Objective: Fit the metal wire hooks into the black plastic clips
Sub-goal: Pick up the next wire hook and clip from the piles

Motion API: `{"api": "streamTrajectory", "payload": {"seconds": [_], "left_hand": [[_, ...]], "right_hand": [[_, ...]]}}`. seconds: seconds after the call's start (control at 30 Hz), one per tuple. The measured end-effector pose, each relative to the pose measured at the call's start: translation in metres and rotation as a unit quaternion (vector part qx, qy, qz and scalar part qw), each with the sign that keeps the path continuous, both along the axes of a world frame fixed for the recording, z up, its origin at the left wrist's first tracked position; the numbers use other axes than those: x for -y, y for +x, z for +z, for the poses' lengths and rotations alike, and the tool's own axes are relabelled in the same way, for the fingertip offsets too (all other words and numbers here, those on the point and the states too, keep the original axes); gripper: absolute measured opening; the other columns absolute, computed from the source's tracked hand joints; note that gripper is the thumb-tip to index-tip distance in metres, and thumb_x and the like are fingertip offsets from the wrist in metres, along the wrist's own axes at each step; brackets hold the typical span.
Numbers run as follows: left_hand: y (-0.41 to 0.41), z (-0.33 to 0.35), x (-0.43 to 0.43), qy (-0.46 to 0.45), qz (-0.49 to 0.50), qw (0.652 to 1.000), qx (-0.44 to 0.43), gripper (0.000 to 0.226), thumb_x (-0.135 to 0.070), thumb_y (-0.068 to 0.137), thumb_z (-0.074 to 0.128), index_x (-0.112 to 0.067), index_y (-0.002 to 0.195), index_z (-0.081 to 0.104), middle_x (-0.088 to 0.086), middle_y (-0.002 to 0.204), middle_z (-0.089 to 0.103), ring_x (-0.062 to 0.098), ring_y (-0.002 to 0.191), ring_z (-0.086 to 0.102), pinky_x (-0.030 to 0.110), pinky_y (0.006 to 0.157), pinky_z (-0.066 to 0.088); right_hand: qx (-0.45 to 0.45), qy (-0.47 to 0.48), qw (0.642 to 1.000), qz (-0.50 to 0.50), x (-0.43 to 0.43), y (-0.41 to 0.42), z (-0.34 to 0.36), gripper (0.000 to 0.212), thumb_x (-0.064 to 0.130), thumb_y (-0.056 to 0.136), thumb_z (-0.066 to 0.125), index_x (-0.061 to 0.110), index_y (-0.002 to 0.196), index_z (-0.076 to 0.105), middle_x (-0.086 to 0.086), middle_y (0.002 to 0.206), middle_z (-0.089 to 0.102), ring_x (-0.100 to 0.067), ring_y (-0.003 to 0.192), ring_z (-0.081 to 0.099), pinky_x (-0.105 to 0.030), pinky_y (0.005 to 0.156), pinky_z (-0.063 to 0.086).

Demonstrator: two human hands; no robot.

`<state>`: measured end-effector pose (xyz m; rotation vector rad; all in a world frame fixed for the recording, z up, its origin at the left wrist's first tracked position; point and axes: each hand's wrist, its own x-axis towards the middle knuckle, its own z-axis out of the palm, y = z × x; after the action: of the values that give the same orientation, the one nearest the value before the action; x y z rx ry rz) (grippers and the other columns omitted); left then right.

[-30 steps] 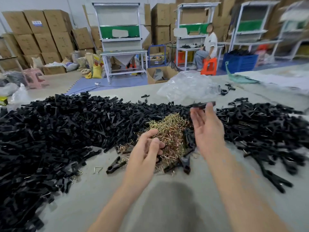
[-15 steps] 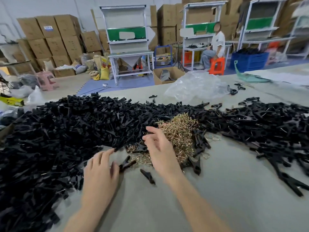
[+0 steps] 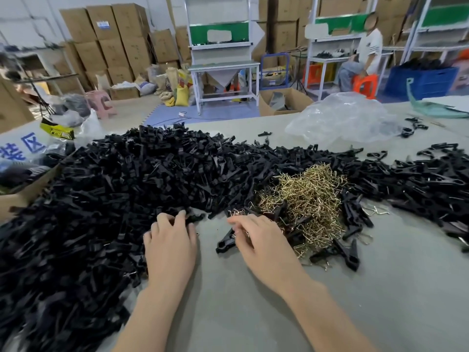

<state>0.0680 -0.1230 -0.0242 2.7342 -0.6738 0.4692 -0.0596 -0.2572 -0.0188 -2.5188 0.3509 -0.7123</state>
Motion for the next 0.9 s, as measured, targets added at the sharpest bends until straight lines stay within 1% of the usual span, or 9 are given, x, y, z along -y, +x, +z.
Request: {"api": "streamTrajectory", "payload": {"seconds": [0.13, 0.23, 0.37, 0.47, 0.53, 0.6, 0.63, 0.8, 0.9], "left_hand": [[0.004, -0.002, -0.002, -0.029, -0.019, 0.999, 0.000, 0.028, -0.026, 0.100, 0.056, -0.013, 0.123, 0.065, 0.012, 0.113, 0.054, 0.032, 0.100, 0.055, 0.045, 0.090, 0.039], [0.004, -0.004, -0.003, -0.040, -0.031, 0.999, -0.008, 0.022, -0.022, 0.099, 0.058, -0.012, 0.117, 0.067, 0.013, 0.128, 0.053, 0.034, 0.107, 0.057, 0.047, 0.092, 0.040], [0.009, -0.002, -0.004, -0.033, -0.045, 0.998, -0.032, 0.024, -0.026, 0.102, 0.052, -0.013, 0.120, 0.063, 0.008, 0.150, 0.046, 0.032, 0.122, 0.053, 0.046, 0.099, 0.040], [0.011, -0.001, -0.005, -0.041, -0.065, 0.996, -0.036, 0.024, -0.026, 0.102, 0.051, -0.013, 0.119, 0.063, 0.003, 0.141, 0.053, 0.027, 0.117, 0.055, 0.041, 0.098, 0.040], [0.009, 0.000, -0.005, -0.073, -0.086, 0.993, -0.038, 0.021, -0.021, 0.100, 0.054, -0.009, 0.114, 0.066, 0.003, 0.129, 0.057, 0.026, 0.102, 0.059, 0.042, 0.094, 0.043], [0.006, 0.001, -0.004, -0.108, -0.110, 0.987, -0.041, 0.017, -0.015, 0.099, 0.057, -0.007, 0.107, 0.069, 0.003, 0.117, 0.060, 0.020, 0.082, 0.054, 0.042, 0.088, 0.046], [0.005, 0.002, -0.004, -0.120, -0.120, 0.985, -0.043, 0.015, -0.013, 0.099, 0.057, -0.007, 0.105, 0.070, 0.003, 0.112, 0.060, 0.017, 0.080, 0.050, 0.042, 0.087, 0.047], [-0.001, 0.007, -0.004, -0.098, -0.145, 0.984, -0.043, 0.020, -0.010, 0.099, 0.056, -0.008, 0.114, 0.069, 0.004, 0.114, 0.064, 0.027, 0.093, 0.061, 0.042, 0.090, 0.047], [-0.005, 0.007, -0.008, -0.086, -0.181, 0.979, -0.027, 0.023, -0.009, 0.099, 0.054, -0.013, 0.117, 0.068, -0.003, 0.117, 0.064, 0.021, 0.100, 0.060, 0.033, 0.101, 0.038]], "right_hand": [[0.029, 0.062, 0.998, -0.008, 0.003, -0.003, -0.001, 0.029, 0.021, 0.106, 0.046, 0.028, 0.128, 0.063, 0.017, 0.110, 0.065, -0.003, 0.108, 0.053, -0.024, 0.099, 0.041], [0.054, 0.111, 0.992, -0.022, 0.005, -0.004, -0.001, 0.031, 0.017, 0.105, 0.047, 0.030, 0.127, 0.064, 0.021, 0.106, 0.064, 0.003, 0.104, 0.054, -0.013, 0.091, 0.040], [0.076, 0.163, 0.983, -0.038, 0.008, -0.004, -0.002, 0.032, 0.019, 0.105, 0.045, 0.037, 0.125, 0.061, 0.025, 0.104, 0.064, 0.012, 0.076, 0.054, -0.006, 0.069, 0.037], [0.085, 0.181, 0.979, -0.040, 0.009, -0.003, -0.004, 0.032, 0.020, 0.105, 0.045, 0.041, 0.123, 0.061, 0.025, 0.104, 0.065, 0.011, 0.074, 0.054, -0.007, 0.067, 0.038], [0.086, 0.186, 0.978, -0.040, 0.009, -0.003, -0.005, 0.032, 0.019, 0.105, 0.046, 0.041, 0.123, 0.061, 0.024, 0.103, 0.065, 0.011, 0.073, 0.054, -0.007, 0.067, 0.039], [0.089, 0.192, 0.977, -0.042, 0.010, -0.003, -0.005, 0.032, 0.017, 0.104, 0.046, 0.038, 0.124, 0.062, 0.023, 0.103, 0.066, 0.011, 0.074, 0.055, -0.007, 0.068, 0.039], [0.091, 0.195, 0.976, -0.042, 0.011, -0.003, -0.005, 0.033, 0.016, 0.104, 0.047, 0.036, 0.124, 0.062, 0.022, 0.103, 0.066, 0.010, 0.075, 0.055, -0.007, 0.069, 0.039], [0.097, 0.210, 0.972, -0.038, 0.012, -0.004, -0.004, 0.032, 0.017, 0.104, 0.046, 0.036, 0.124, 0.062, 0.021, 0.104, 0.066, 0.009, 0.070, 0.056, -0.008, 0.065, 0.040], [0.101, 0.217, 0.970, -0.037, 0.013, -0.003, -0.005, 0.032, 0.017, 0.104, 0.046, 0.037, 0.124, 0.062, 0.021, 0.103, 0.067, 0.001, 0.059, 0.053, -0.011, 0.058, 0.040]]}}
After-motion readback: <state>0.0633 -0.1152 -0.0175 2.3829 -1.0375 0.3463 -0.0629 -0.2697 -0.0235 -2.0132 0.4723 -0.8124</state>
